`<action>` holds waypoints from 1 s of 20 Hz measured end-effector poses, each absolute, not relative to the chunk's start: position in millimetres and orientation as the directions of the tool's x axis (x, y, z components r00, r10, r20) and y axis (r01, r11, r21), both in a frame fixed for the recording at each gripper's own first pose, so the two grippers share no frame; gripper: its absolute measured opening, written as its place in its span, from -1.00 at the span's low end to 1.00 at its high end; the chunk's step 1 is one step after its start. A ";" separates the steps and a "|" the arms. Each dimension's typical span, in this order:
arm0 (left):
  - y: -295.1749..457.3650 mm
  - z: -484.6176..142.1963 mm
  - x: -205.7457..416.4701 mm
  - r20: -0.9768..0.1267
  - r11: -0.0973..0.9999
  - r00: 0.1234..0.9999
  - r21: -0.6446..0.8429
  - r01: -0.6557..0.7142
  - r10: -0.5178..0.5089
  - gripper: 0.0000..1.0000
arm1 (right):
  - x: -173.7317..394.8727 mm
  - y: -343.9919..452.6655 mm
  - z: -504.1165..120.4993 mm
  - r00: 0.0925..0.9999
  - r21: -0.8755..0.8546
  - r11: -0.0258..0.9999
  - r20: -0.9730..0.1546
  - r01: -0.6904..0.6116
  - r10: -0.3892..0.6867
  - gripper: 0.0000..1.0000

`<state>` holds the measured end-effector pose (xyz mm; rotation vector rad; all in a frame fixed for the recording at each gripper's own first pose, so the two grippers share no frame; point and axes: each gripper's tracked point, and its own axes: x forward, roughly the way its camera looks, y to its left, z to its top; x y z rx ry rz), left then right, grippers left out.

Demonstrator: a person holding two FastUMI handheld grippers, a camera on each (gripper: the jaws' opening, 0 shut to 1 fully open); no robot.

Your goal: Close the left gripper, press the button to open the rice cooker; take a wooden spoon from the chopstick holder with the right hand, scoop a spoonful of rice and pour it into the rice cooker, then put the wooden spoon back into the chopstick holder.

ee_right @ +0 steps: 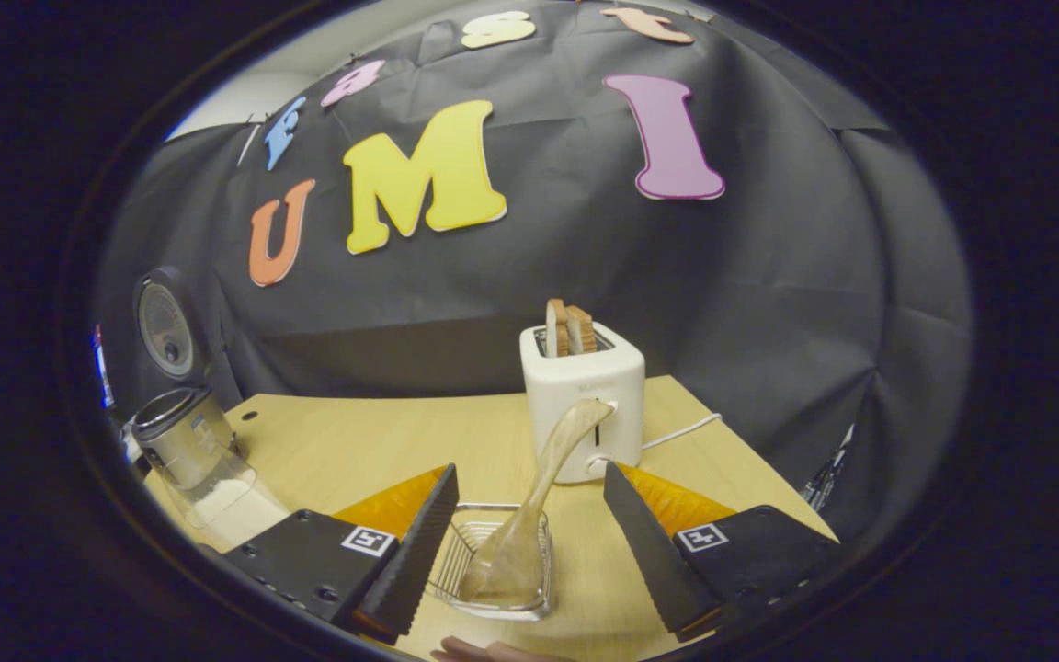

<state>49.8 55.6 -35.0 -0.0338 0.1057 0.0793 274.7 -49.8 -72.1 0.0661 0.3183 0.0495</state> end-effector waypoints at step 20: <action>80.1 -40.2 46.8 -0.130 0.993 0.986 0.050 -0.103 0.108 0.99 | 332.0 -52.9 -85.3 0.872 0.257 0.964 -0.484 0.068 0.067 -0.63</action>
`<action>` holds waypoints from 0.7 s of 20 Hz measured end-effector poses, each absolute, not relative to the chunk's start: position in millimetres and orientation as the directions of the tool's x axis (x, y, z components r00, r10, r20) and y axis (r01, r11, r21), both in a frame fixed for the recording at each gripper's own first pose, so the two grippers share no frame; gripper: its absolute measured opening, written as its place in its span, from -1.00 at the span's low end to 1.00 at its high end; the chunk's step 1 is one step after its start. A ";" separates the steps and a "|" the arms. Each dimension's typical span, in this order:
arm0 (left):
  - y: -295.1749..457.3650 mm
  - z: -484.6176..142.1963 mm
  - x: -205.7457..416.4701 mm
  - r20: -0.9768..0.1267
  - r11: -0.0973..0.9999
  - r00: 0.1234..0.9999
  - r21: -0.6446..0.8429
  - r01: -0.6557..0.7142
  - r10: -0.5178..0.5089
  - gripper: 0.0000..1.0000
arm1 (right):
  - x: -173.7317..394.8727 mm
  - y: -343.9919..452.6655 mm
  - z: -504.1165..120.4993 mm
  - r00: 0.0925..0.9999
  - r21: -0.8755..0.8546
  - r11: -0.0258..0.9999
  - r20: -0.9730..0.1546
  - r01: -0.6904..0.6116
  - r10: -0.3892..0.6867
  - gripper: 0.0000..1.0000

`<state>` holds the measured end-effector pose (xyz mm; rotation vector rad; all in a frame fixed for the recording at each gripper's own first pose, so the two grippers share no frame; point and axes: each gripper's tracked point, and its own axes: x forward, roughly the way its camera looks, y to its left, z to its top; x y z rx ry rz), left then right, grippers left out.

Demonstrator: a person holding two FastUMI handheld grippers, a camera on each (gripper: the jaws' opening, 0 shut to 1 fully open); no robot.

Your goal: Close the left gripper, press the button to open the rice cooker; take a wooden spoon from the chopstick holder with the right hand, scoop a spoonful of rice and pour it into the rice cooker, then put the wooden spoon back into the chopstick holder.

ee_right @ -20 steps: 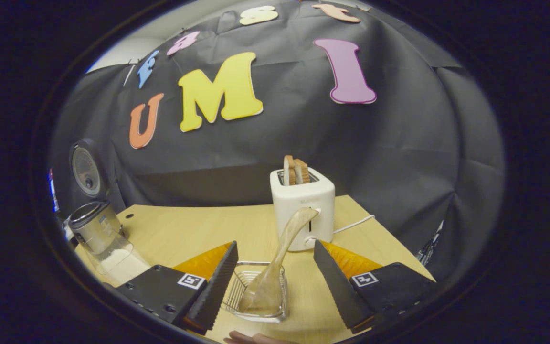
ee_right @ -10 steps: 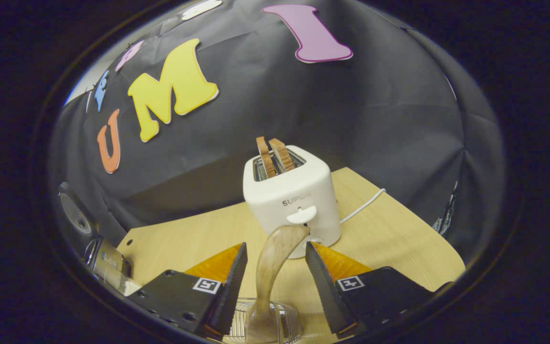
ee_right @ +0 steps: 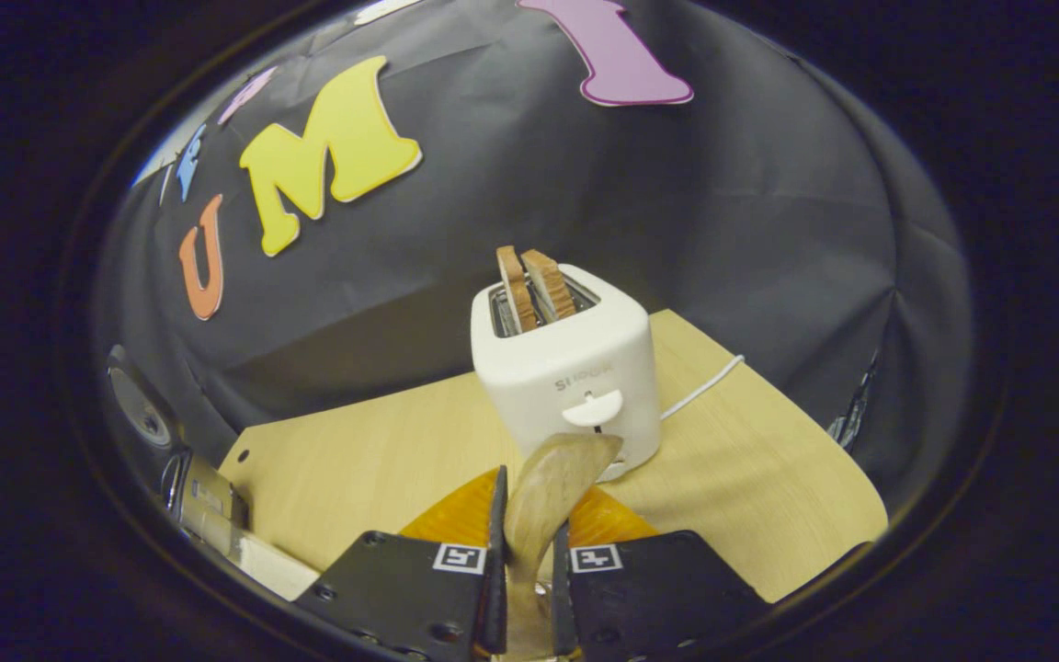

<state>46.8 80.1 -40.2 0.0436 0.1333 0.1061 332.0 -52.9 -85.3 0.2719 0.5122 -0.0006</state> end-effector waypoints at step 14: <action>95.8 -21.4 21.2 -0.126 0.989 0.982 0.071 -0.132 0.140 0.99 | 262.3 -20.9 -4.2 0.926 0.125 0.992 -0.375 0.016 0.032 -0.75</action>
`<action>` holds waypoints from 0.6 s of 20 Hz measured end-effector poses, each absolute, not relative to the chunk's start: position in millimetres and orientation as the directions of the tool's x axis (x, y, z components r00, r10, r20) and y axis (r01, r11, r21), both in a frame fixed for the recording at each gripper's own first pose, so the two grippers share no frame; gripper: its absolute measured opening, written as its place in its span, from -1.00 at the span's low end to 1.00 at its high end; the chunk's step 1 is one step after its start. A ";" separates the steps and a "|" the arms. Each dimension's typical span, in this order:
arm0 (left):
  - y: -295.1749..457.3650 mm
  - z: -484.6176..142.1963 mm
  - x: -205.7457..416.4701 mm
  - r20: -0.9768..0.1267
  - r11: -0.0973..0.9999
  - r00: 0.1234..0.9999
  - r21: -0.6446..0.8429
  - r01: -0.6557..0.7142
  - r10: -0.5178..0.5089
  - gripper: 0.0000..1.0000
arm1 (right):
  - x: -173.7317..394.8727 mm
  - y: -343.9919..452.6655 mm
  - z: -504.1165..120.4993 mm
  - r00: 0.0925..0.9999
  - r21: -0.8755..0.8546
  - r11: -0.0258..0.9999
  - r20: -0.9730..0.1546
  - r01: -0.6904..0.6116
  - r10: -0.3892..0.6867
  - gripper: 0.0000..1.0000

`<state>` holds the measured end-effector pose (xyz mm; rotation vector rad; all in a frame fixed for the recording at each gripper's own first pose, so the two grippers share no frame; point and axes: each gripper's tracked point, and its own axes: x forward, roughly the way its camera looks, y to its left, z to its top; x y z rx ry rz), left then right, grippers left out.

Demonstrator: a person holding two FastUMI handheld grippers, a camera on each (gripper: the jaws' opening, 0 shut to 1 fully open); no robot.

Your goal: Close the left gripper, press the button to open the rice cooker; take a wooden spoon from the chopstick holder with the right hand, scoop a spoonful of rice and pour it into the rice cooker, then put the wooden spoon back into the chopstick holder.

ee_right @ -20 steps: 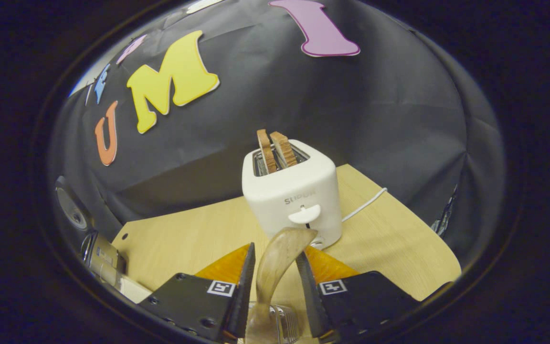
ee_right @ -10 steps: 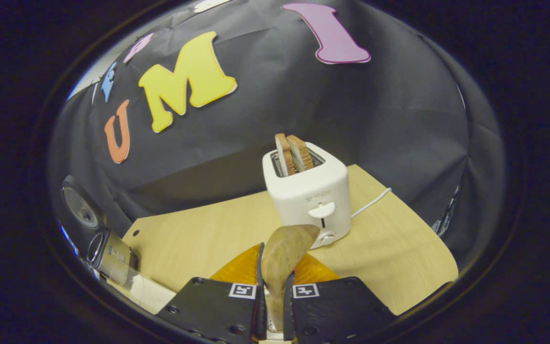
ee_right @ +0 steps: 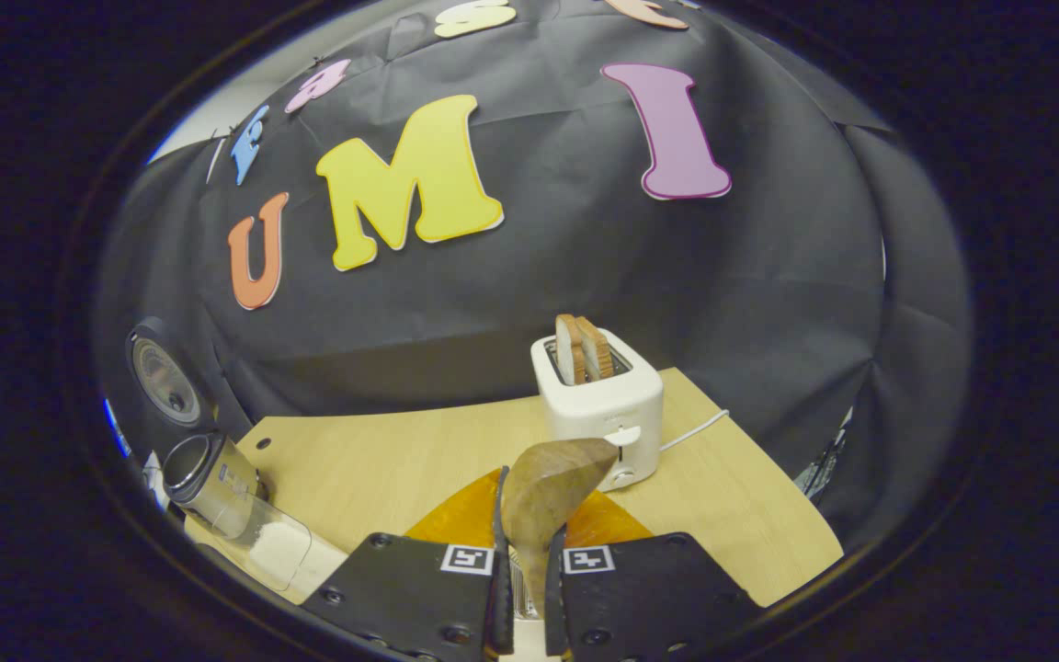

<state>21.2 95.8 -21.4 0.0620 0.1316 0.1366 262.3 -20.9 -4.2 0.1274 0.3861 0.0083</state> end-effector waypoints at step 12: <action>138.4 -31.8 15.1 -0.182 0.976 0.959 0.017 -0.216 0.216 0.99 | 229.5 127.6 63.0 0.942 0.056 0.989 -0.300 -0.137 0.148 -0.75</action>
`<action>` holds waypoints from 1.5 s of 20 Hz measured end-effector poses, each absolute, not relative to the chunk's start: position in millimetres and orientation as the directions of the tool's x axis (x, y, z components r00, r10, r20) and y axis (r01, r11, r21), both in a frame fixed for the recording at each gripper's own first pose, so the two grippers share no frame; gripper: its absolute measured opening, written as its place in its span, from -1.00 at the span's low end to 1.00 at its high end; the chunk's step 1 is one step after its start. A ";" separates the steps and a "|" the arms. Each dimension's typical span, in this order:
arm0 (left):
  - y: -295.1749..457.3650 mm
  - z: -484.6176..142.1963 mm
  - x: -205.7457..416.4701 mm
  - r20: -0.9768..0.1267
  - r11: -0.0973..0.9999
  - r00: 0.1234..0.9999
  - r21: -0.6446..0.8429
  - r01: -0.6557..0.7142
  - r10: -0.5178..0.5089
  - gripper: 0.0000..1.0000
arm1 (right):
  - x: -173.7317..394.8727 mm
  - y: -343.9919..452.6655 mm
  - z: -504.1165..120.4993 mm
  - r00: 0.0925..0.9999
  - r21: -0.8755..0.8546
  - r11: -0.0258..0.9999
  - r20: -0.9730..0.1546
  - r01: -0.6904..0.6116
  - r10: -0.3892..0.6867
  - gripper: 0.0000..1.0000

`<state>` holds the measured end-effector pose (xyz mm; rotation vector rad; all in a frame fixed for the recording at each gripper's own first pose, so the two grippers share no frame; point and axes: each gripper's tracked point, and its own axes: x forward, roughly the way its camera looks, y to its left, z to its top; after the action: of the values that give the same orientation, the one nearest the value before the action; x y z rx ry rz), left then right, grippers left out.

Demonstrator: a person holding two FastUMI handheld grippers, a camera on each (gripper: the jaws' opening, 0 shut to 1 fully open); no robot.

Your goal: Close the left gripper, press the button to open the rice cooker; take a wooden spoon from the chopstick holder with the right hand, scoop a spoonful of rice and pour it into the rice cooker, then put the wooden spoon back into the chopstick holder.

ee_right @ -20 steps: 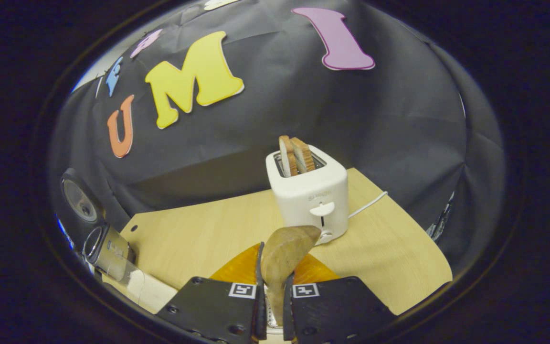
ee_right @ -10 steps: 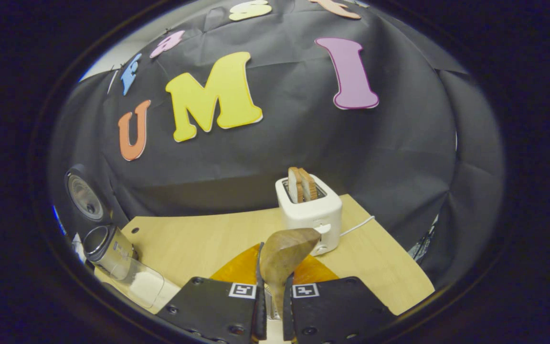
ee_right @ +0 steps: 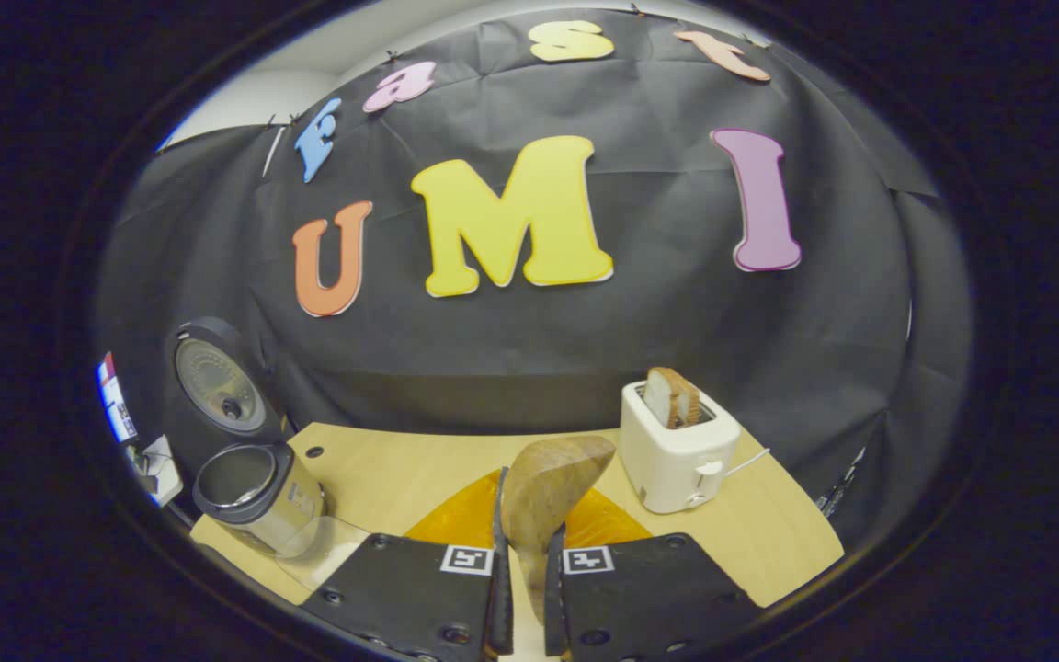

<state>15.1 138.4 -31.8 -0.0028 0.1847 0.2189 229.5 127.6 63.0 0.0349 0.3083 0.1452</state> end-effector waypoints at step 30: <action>165.4 -44.7 15.7 -0.217 0.970 0.949 -0.031 -0.239 0.227 0.99 | 235.3 276.6 -82.0 0.909 -0.300 0.939 -0.323 0.166 -0.264 -0.75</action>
<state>15.7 165.4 -44.7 -0.0567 0.2144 0.2373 235.3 276.6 -82.0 -0.2714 0.3687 -0.2245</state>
